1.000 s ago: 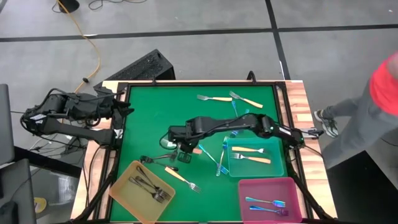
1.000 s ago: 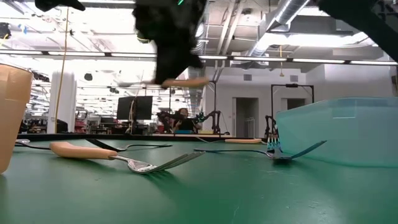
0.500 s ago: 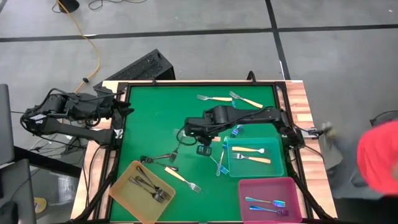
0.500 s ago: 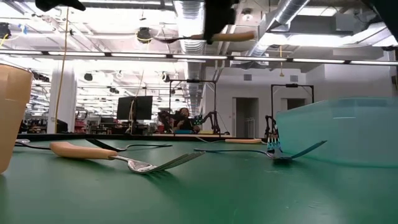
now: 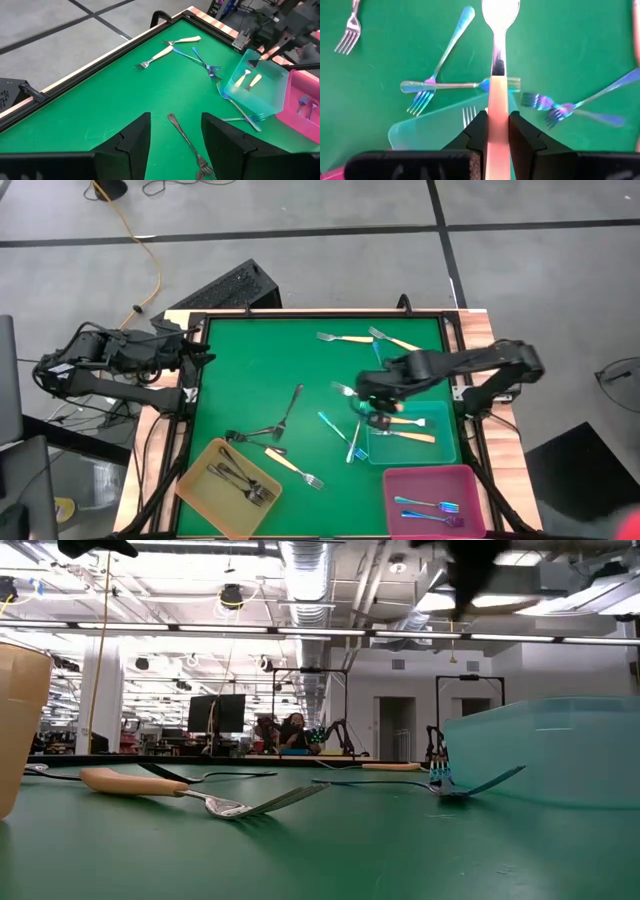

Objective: Sort silverware by color (type)
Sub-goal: Put the yellow fork into the green bin

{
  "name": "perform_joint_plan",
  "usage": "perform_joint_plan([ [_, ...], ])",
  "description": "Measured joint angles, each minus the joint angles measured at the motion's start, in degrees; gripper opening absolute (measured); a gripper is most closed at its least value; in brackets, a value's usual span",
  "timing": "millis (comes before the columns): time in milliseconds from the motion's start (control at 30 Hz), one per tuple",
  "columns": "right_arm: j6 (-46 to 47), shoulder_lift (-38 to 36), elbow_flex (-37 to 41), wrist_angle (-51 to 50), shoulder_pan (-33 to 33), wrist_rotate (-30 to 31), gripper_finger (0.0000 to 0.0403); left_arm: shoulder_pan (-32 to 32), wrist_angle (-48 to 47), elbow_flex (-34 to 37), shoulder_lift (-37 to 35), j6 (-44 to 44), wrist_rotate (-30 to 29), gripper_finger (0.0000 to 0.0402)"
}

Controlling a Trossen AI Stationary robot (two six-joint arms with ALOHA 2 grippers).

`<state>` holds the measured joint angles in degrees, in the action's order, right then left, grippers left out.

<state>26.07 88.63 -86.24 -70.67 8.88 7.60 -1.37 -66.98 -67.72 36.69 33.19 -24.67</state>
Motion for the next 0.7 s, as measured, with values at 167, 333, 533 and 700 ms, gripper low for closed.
perform_joint_plan([
  [167,6.12,-10.2,14.23,3.31,3.78,-0.26,0.0076,0.0,0.01,0.0,0.01,-0.39,0.01,0.0158],
  [333,12.25,-14.67,23.25,3.84,9.42,-2.6,0.0076,0.0,0.0,0.0,0.02,-1.15,0.0,0.0158],
  [533,17.39,-14.43,30.04,6.66,15.44,-4.86,0.0076,0.0,0.02,0.0,0.0,-2.12,-0.12,0.0158],
  [700,17.96,-14.58,34.78,8.64,17.9,-4.83,0.0076,0.0,0.01,0.0,0.0,-0.86,-2.87,0.0158],
])
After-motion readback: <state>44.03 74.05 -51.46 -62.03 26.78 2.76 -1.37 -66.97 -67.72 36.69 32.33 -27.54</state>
